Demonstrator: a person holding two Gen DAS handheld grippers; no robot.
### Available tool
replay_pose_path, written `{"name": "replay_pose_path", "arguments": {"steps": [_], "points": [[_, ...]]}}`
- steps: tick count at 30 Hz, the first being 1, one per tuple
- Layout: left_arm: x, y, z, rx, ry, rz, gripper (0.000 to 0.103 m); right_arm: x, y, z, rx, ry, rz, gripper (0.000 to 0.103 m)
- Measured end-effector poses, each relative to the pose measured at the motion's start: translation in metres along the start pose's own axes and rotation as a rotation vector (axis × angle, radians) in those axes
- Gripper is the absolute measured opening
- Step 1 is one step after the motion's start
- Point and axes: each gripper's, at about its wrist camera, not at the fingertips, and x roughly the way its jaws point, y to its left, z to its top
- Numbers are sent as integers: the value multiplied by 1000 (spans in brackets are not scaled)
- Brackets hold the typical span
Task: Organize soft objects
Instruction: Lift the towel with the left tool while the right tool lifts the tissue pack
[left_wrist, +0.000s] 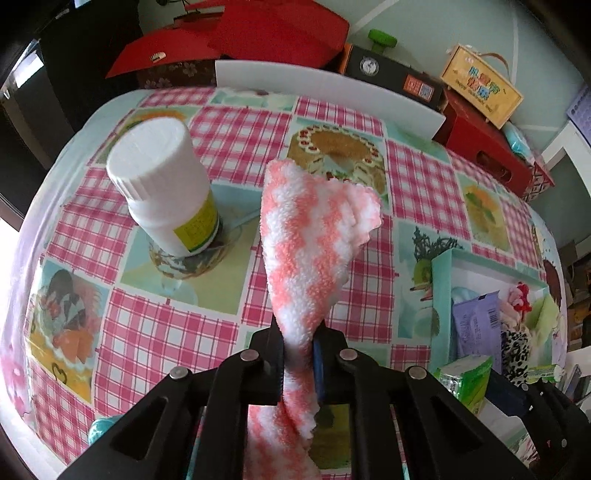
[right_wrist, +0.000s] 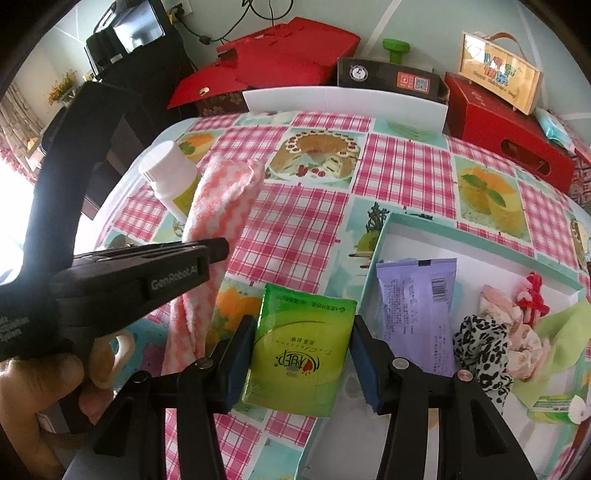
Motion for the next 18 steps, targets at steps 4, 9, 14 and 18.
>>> {"name": "replay_pose_path", "arguments": {"steps": [4,9,14,18], "points": [[-15,-1,1,3,-43,-10,12,-10,-1,1,0,-26,1,53],[-40,-3,2,10,-113,-38,12,-27,-2,2,5,-70,-3,53],[-63,-6,1,19,-175,-57,12,-41,-6,2,13,-111,-13,53],[-79,-10,0,24,-215,-96,12,-51,-9,2,23,-138,-23,53]]}}
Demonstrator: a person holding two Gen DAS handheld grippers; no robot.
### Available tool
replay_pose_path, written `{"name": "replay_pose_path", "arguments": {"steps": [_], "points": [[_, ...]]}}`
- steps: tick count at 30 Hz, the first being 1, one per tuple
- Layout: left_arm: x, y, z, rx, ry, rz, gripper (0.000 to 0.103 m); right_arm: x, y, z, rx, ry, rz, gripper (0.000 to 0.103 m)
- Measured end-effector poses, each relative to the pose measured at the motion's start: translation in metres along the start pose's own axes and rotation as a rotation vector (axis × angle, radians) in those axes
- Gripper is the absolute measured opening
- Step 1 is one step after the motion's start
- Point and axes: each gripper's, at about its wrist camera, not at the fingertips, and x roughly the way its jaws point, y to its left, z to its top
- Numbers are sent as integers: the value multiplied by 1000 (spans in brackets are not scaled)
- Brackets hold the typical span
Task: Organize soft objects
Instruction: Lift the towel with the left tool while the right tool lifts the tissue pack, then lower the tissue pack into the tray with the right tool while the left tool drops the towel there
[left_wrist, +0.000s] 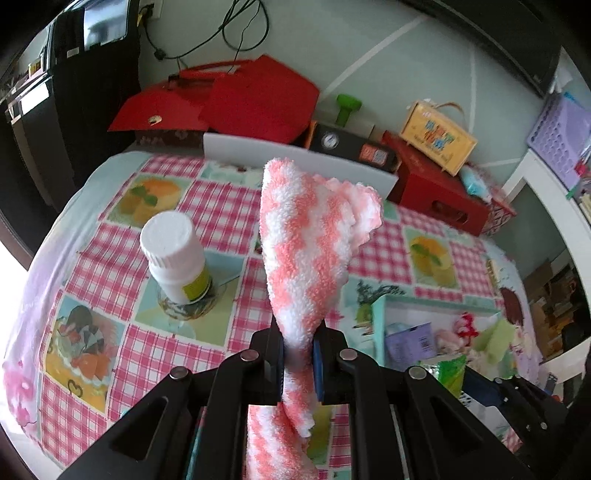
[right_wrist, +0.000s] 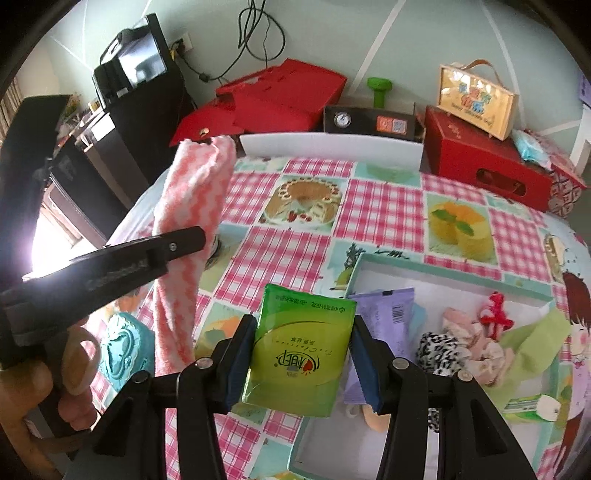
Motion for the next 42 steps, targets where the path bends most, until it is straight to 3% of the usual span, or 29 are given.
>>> {"name": "replay_pose_path", "arguments": {"steps": [18,31,42], "points": [[-15,-40,-4,74,-38,-96,12,-29,-44,4,92,-56,-88,53],[0,-91,-22,177,26,-190,12,-36,-91,-1,193,-57,-180,54],[20,-127,-41,255,96,-239,12,-45,-155,-19,351,-33,-269,53]]}}
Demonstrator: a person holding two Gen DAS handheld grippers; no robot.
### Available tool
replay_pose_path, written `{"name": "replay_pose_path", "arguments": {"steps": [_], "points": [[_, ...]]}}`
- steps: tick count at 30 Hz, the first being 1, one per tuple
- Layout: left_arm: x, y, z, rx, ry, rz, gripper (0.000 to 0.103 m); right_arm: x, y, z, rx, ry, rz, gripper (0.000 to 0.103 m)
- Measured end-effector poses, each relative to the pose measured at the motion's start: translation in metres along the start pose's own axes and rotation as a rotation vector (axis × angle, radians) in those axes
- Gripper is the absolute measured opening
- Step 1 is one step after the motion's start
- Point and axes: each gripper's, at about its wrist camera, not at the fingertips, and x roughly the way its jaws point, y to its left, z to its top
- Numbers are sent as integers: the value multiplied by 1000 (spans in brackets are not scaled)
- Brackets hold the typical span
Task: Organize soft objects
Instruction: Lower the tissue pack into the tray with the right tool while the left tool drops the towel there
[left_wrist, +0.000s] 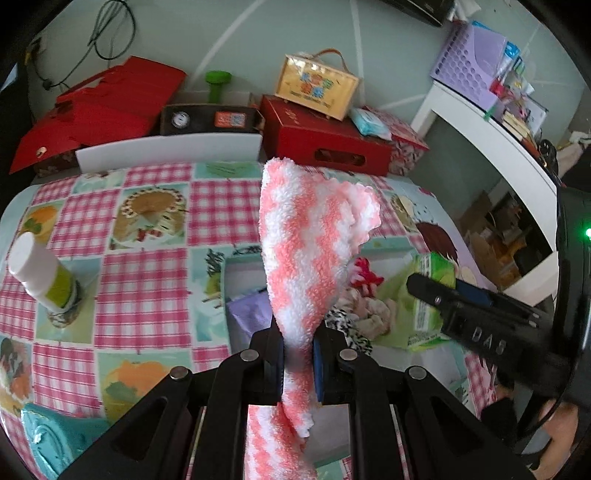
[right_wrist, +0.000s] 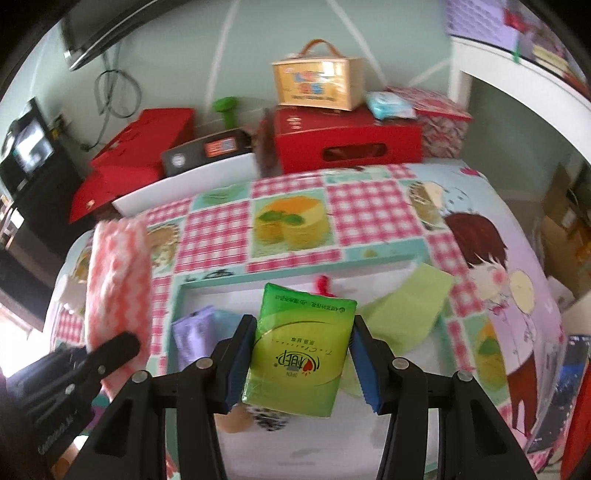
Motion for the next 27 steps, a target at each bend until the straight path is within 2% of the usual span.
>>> {"name": "replay_pose_path", "arguments": {"steps": [4,12,13,15,16,17,20,22,27], "points": [[14,-4,-2,-1,22,-17,12,11,-10,-2,17,41,-20,53],[47,0,-5,-45,63,-18,13,35,-4,-11,-13,123,-30,54],[47,0,-5,-45,65,-17,17,35,-4,-11,-13,122,-33,54],[44,0,-4,-45,58,-16,34,34,-3,-11,-14,118,-34,55],[43,-1,-3,-47,52,-19,48,33,-3,-11,-14,116,-34,55],[40,0,-2,-50,43,-22,55,33,-3,-11,-13,116,-34,55],[34,1,-1,-58,32,-30,55,34,-2,-11,-18,123,-38,56],[31,3,-2,-69,30,-30,56,34,-1,-12,-19,122,-43,64],[20,11,-10,-87,22,-10,69,28,4,-19,-32,120,-45,67]]}}
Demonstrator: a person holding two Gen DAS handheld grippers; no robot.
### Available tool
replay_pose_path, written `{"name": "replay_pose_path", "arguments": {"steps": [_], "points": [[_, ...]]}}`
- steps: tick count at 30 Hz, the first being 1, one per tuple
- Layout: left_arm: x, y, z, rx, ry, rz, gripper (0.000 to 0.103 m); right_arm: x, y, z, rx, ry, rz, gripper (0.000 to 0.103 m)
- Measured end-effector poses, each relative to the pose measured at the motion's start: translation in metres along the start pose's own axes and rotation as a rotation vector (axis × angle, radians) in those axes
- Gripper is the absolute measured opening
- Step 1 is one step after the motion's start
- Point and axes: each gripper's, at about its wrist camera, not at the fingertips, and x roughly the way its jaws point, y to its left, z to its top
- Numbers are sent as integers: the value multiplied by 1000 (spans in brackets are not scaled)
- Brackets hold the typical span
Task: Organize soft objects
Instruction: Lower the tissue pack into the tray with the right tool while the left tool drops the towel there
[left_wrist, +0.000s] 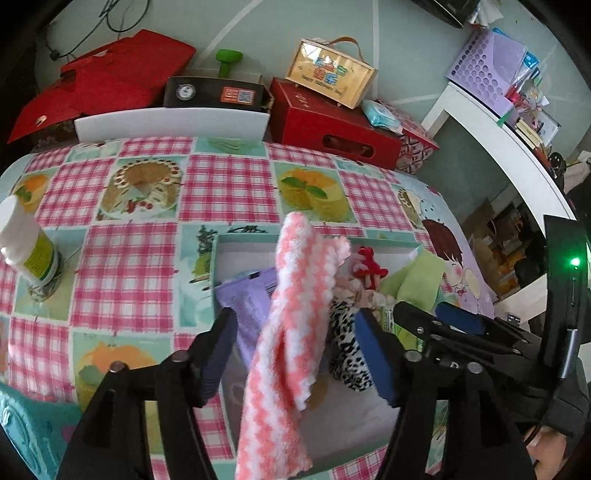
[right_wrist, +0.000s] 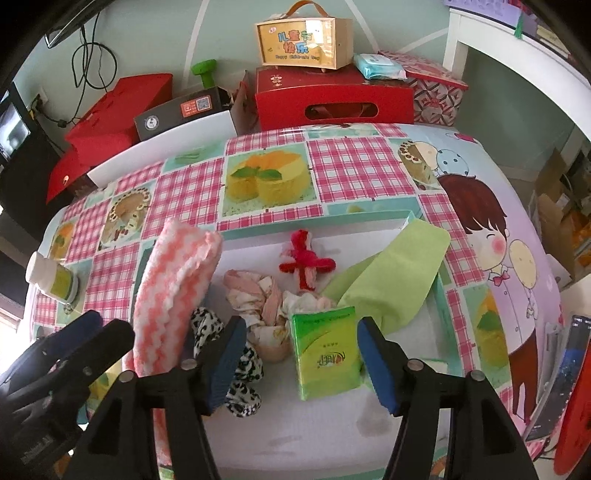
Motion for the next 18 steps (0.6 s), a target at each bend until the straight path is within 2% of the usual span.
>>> {"name": "replay_pose_path", "arguments": {"steps": [2,3,4,5,6,10,12,14,18], "points": [[-4,4,-4,-4,-6,11,73,-5,4,-6,-13,-5,2,67],[-6,8,-8,-10,-9,24,76,-8,7,-10,-23,-10,0,72],[-8,12,-12,-18,-15,40,85,-11,9,-13,-29,-14,-1,74],[-10,15,-15,-22,-19,51,89,-13,12,-17,-37,-19,-1,79],[-13,19,-21,-27,-26,72,89,-16,15,-21,-47,-22,0,84],[-19,35,-40,-41,-26,128,92,-23,24,-40,-71,-25,-1,85],[-22,41,-51,-45,-27,151,95,-24,27,-50,-84,-19,-8,98],[-25,46,-59,-50,-28,167,96,-25,29,-61,-93,-20,-31,103],[-33,54,-75,-60,-28,184,96,-28,30,-83,-88,0,6,103]]}}
